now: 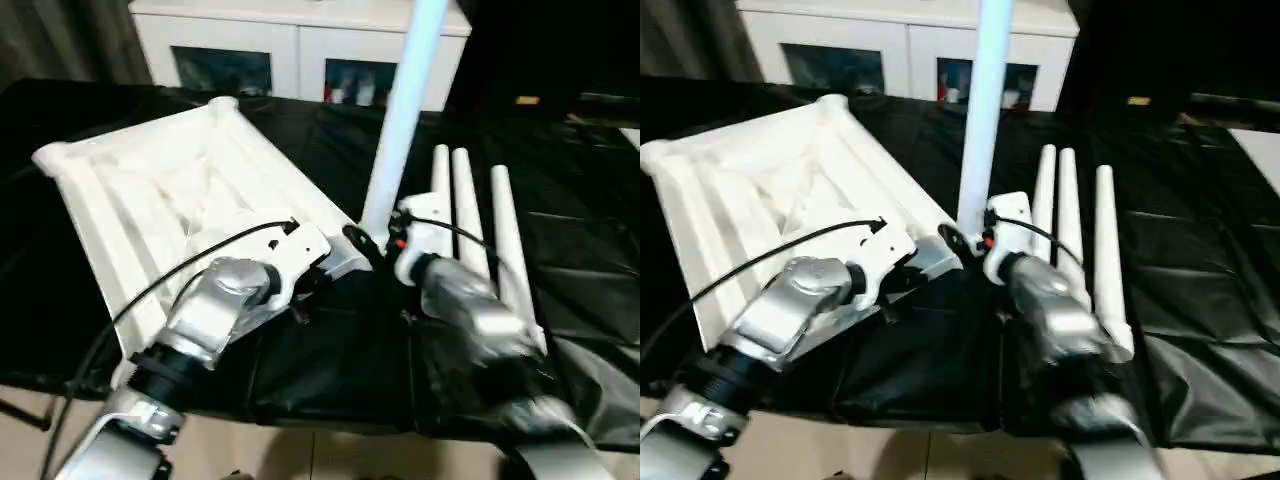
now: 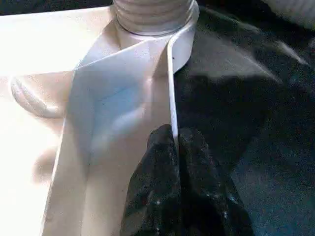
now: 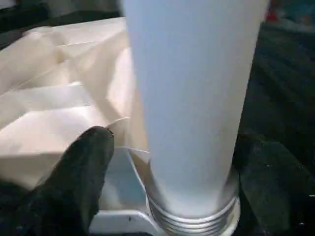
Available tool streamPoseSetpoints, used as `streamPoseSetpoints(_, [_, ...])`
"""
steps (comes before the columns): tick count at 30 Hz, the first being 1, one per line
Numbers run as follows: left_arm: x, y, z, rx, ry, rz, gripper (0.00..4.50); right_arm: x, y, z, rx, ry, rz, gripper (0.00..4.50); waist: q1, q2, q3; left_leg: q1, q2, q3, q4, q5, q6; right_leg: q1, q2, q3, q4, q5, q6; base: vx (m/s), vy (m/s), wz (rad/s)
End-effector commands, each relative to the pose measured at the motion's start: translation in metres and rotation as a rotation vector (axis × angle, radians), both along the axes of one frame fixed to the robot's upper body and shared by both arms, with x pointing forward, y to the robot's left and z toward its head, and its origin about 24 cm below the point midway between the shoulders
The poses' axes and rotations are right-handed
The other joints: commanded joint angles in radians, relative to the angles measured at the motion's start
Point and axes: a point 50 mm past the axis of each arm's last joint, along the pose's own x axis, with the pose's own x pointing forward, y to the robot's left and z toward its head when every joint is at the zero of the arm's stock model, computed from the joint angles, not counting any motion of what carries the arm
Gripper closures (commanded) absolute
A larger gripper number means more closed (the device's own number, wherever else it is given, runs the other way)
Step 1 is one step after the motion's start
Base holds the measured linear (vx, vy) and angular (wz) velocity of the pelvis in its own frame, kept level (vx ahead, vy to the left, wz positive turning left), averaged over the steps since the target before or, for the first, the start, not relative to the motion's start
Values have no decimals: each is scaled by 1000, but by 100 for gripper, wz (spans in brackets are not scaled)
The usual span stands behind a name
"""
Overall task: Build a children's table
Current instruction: Rotate leg to tighten
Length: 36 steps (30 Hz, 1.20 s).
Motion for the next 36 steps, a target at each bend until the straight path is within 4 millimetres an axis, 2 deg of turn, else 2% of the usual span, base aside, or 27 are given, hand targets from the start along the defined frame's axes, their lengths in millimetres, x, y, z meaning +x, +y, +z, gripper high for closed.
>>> streamPoseSetpoints(1, [-1,-3,5,-7,-18,-59,450,-4,-3,7,-21,-20,43,20,2,3,-66,0,52,-6,-57,-1,114,70,-79,67,-46,63,-261,0,0,0])
streamPoseSetpoints(4, [-4,0,6,-9,-15,-129,450,-8,-15,6,-76,-23,76,20,6,5,-65,0,52,-5,-56,-28,97,69,-80,68,-48,28,-257,0,0,0])
streamPoseSetpoints(7, [-10,6,7,-12,3,-207,450,-17,-27,7,-95,-9,132,20,12,2,-64,-1,51,-5,-56,-46,90,71,-78,69,-48,13,-250,0,0,0])
streamPoseSetpoints(12, [-24,10,8,-15,49,-376,450,-29,-32,8,-117,8,235,20,18,6,-65,1,54,-5,-56,-69,82,69,-80,69,-49,-16,-244,0,0,0])
streamPoseSetpoints(13, [-27,13,7,-1,62,-408,450,-32,-33,7,-128,13,281,20,22,6,-64,6,55,1,-55,-75,76,64,-77,69,-49,-18,-246,0,0,0])
streamPoseSetpoints(16, [-28,14,7,3,66,-430,450,-36,-32,6,-134,16,320,20,27,7,-64,5,56,4,-55,-75,65,64,-77,69,-45,-8,-247,0,0,0])
streamPoseSetpoints(18, [-28,15,8,-6,76,-438,450,-40,-32,6,-136,20,368,20,29,4,-65,6,55,4,-55,-81,59,64,-78,68,-46,-20,-246,0,0,0])
streamPoseSetpoints(20, [-29,16,9,-2,81,-448,450,-45,-31,6,-153,28,423,20,30,5,-66,6,56,5,-53,-81,60,65,-77,69,-45,-18,-246,0,0,0])
streamPoseSetpoints(22, [-28,18,9,12,81,-449,450,-46,-32,4,-182,37,446,20,30,2,-65,0,54,3,-52,-72,64,68,-79,69,-43,-16,-240,0,0,0])
streamPoseSetpoints(25, [-27,19,8,19,79,-452,450,-47,-34,2,-212,44,461,20,29,0,-65,0,54,3,-51,-75,63,68,-79,68,-46,-41,-234,0,0,0])
streamPoseSetpoints(26, [-27,20,8,19,80,-454,450,-47,-34,1,-221,47,463,47,29,0,-66,0,54,3,-51,-74,62,68,-79,68,-45,-42,-234,0,0,0])
streamPoseSetpoints(30, [-27,20,8,22,79,-456,450,-46,-35,-2,-261,49,482,60,28,1,-68,0,53,3,-49,-68,62,68,-78,67,-43,-38,-234,0,0,0])
streamPoseSetpoints(31, [-27,20,8,23,79,-455,450,-46,-35,-3,-266,49,486,86,27,0,-68,-1,53,3,-49,-62,65,68,-77,67,-42,-29,-237,0,0,0])
streamPoseSetpoints(34, [-26,20,8,25,77,-455,450,-47,-34,-4,-275,54,501,101,28,0,-70,-1,53,2,-47,-48,76,69,-77,67,-38,3,-246,0,0,0])
streamPoseSetpoints(36, [-26,20,8,28,74,-452,450,-47,-34,-5,-285,54,513,128,28,1,-69,0,53,3,-46,-54,78,68,-77,67,-39,-1,-249,0,0,0])
